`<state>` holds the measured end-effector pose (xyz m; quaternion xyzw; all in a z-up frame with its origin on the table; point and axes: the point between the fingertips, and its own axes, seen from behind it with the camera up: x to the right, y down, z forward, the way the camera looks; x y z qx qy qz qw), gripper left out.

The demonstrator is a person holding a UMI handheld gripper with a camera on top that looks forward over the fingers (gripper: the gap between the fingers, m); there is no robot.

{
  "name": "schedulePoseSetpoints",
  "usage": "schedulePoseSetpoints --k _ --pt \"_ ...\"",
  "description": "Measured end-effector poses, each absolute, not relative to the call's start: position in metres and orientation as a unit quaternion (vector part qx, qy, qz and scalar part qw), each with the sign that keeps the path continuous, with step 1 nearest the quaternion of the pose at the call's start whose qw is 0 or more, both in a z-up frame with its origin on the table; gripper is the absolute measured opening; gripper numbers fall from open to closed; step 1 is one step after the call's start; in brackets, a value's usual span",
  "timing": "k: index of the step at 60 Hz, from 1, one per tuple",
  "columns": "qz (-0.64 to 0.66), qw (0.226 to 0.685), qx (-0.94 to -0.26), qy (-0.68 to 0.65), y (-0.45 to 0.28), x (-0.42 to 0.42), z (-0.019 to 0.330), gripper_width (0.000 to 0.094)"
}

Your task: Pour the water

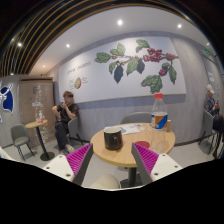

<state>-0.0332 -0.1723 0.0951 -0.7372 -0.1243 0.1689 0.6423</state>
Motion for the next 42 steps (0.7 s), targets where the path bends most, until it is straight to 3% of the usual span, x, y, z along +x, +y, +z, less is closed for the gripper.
schedulePoseSetpoints --k 2,8,9,19,33,42 --pt "0.165 0.640 -0.741 -0.117 -0.183 -0.032 0.111 0.0826" --pt "0.157 0.646 -0.740 -0.106 -0.154 -0.014 0.105 0.0827" --pt "0.152 0.643 -0.743 -0.102 -0.163 -0.009 0.120 0.0827" --pt "0.112 0.662 -0.738 -0.067 -0.104 0.040 0.105 0.0822" --pt "0.069 0.676 -0.732 -0.053 -0.037 0.087 0.139 0.0824" --pt "0.043 0.674 -0.736 -0.042 0.007 0.096 0.136 0.0823"
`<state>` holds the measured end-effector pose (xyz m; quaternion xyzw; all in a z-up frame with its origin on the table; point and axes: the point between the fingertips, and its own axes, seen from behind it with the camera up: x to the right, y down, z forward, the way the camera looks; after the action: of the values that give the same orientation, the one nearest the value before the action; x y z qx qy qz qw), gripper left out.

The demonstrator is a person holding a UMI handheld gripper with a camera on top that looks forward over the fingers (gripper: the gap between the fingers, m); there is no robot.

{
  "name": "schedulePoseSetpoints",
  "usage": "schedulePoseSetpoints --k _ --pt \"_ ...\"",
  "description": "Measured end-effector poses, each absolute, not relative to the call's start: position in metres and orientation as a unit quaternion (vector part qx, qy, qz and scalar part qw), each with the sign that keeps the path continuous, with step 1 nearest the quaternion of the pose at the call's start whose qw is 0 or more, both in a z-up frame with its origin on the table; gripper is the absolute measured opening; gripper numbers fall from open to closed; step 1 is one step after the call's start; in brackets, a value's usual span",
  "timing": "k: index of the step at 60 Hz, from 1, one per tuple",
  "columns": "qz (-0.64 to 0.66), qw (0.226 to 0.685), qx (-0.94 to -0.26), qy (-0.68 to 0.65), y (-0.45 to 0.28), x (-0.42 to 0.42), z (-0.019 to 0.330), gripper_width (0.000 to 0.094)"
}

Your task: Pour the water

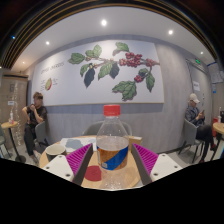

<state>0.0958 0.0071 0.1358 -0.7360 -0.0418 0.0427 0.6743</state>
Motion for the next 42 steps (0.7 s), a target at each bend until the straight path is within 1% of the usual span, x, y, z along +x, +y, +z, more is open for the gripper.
schedulePoseSetpoints --k 4,7,8,9,10,11,14,22,29,33,37,42 --pt "0.041 0.677 -0.734 -0.031 0.023 0.099 0.136 0.0827" --pt "0.043 0.676 -0.735 -0.031 0.029 0.097 0.134 0.0804" --pt "0.044 0.676 -0.735 -0.033 0.031 0.096 0.133 0.0775" --pt "0.046 0.676 -0.734 -0.037 0.032 0.094 0.133 0.0711" --pt "0.047 0.677 -0.733 -0.041 0.037 0.094 0.134 0.0605" --pt "0.048 0.678 -0.732 -0.045 0.037 0.092 0.134 0.0524" --pt "0.049 0.689 -0.722 -0.044 0.040 0.091 0.135 0.0506" --pt "0.038 0.701 -0.711 -0.039 0.038 0.098 0.138 0.0331" --pt "-0.012 0.708 -0.703 -0.065 0.046 0.097 0.138 0.0317" --pt "-0.036 0.704 -0.703 -0.096 0.048 0.093 0.139 0.0317" --pt "-0.095 0.703 -0.692 -0.131 0.060 0.089 0.153 0.0316" --pt "-0.190 0.689 -0.666 -0.215 0.067 0.088 0.175 0.0316"
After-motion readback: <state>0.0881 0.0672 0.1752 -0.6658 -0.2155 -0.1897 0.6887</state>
